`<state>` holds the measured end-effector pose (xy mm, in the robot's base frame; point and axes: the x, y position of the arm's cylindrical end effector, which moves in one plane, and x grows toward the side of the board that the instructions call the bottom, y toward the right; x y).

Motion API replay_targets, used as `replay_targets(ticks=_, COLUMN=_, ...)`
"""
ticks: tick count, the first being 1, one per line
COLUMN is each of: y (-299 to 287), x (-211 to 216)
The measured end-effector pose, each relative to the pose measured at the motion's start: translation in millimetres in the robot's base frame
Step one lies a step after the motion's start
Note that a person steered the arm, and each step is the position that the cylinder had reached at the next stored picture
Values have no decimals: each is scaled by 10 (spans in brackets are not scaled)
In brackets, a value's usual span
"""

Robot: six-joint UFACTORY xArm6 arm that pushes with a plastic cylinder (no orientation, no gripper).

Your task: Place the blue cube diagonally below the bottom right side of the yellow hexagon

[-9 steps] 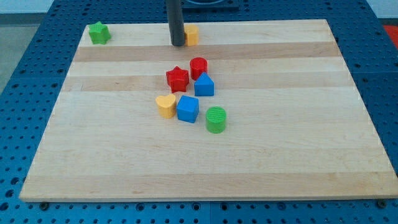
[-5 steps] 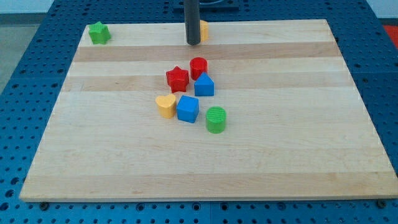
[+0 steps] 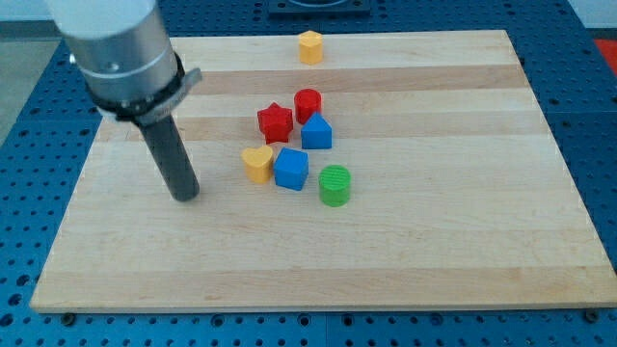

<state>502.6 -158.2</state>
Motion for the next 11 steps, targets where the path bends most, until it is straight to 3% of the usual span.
replay_targets(ticks=1, y=280, x=115)
replay_targets(ticks=3, y=1090, x=-125)
replay_targets(ticks=7, y=1000, x=-383)
replay_targets(ticks=8, y=1139, x=-493)
replay_targets(ticks=10, y=2003, x=-574)
replay_targets(ticks=11, y=1824, x=-454)
